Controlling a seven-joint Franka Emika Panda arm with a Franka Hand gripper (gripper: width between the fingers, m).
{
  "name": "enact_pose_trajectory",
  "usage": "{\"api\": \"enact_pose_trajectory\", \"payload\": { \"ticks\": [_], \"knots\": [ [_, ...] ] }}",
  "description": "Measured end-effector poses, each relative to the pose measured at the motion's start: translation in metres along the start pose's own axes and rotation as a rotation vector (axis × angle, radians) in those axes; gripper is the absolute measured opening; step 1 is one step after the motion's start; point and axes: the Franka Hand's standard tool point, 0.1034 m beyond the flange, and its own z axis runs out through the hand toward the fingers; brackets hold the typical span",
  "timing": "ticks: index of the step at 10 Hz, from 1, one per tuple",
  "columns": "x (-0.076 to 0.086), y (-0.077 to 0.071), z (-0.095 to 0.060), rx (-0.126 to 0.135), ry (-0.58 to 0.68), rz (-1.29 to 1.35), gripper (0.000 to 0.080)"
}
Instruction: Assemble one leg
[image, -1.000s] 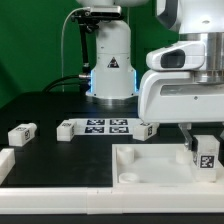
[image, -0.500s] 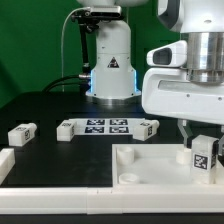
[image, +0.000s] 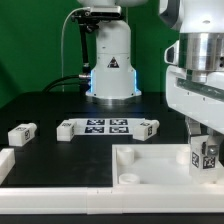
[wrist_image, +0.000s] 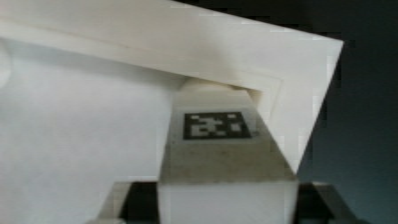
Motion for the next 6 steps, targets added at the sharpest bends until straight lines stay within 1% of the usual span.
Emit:
{"api": "enact_pose_trajectory", "payload": {
  "ticks": [2, 3, 4, 5, 6],
  "knots": [
    [0.0002, 0.0002, 0.0000, 0.001, -0.004, 0.038, 0.0291],
    [0.0003, 0.0003, 0.0002, 0.001, -0.004, -0.018, 0.0291],
    [-0.0008, 0.0001, 0.0001, 0.001, -0.003, -0.038, 0.0390],
    [-0.0023, -0.0012, -0.0006, 0.012, -0.002, -0.155, 0.0529],
    [-0.0001, -0.0025, -0.0011, 0.030, 0.006, -0.303, 0.0611]
  ]
}}
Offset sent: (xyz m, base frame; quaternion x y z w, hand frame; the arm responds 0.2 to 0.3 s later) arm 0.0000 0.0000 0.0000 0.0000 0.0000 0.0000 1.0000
